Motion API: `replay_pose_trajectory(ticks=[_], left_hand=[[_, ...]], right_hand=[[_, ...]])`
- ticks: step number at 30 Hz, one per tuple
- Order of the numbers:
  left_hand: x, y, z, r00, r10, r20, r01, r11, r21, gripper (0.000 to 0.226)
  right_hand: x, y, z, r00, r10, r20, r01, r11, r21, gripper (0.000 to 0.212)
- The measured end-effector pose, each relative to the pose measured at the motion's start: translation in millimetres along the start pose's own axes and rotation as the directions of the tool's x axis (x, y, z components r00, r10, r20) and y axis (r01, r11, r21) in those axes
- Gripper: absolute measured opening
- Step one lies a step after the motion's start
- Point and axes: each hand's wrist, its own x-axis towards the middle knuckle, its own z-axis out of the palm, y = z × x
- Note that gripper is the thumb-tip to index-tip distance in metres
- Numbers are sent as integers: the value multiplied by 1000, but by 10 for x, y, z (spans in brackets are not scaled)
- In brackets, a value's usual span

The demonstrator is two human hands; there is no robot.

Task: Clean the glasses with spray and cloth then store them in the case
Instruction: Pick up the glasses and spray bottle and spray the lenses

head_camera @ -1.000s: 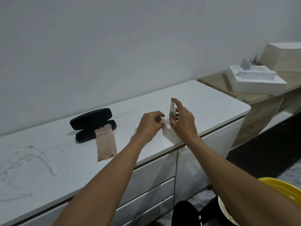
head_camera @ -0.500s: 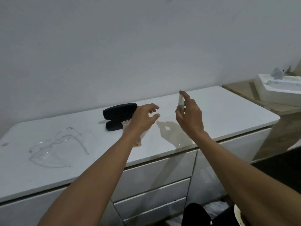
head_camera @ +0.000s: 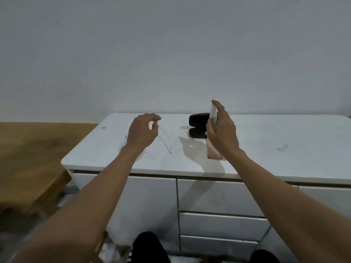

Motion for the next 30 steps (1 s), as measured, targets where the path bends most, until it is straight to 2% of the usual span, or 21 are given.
replay_pose_trajectory(ticks=[4, 7, 11, 17, 21, 24, 30], left_hand=[[-215, -339, -333, 998, -36, -54, 43, 990, 134, 48], [-333, -593, -439, 998, -60, -5, 60, 980, 191, 54], [-438, -807, -430, 993, -91, 81, 68, 965, 254, 43], [-397, -905, -386, 1000, 14, 12, -17, 945, 327, 25], [-368, -955, -368, 995, 93, -27, -79, 941, 329, 18], [-357, -907, -361, 990, 93, -108, -62, 963, 263, 13], [-292, -947, -261, 977, -117, -179, 133, 988, 79, 19]], right_hand=[[-23, -165, 252, 999, -1, 41, 0, 1000, 16, 61], [-54, -256, 387, 998, -9, 69, 8, 1000, 9, 60], [-82, -334, 505, 997, -14, 80, 15, 1000, -9, 59], [-74, -317, 516, 997, -5, 80, 6, 1000, -5, 59], [-72, -287, 457, 997, 12, 80, -9, 999, -38, 58], [-60, -236, 459, 997, 14, 76, -13, 1000, -18, 59], [-39, -152, 441, 996, 31, 79, -32, 999, 4, 59]])
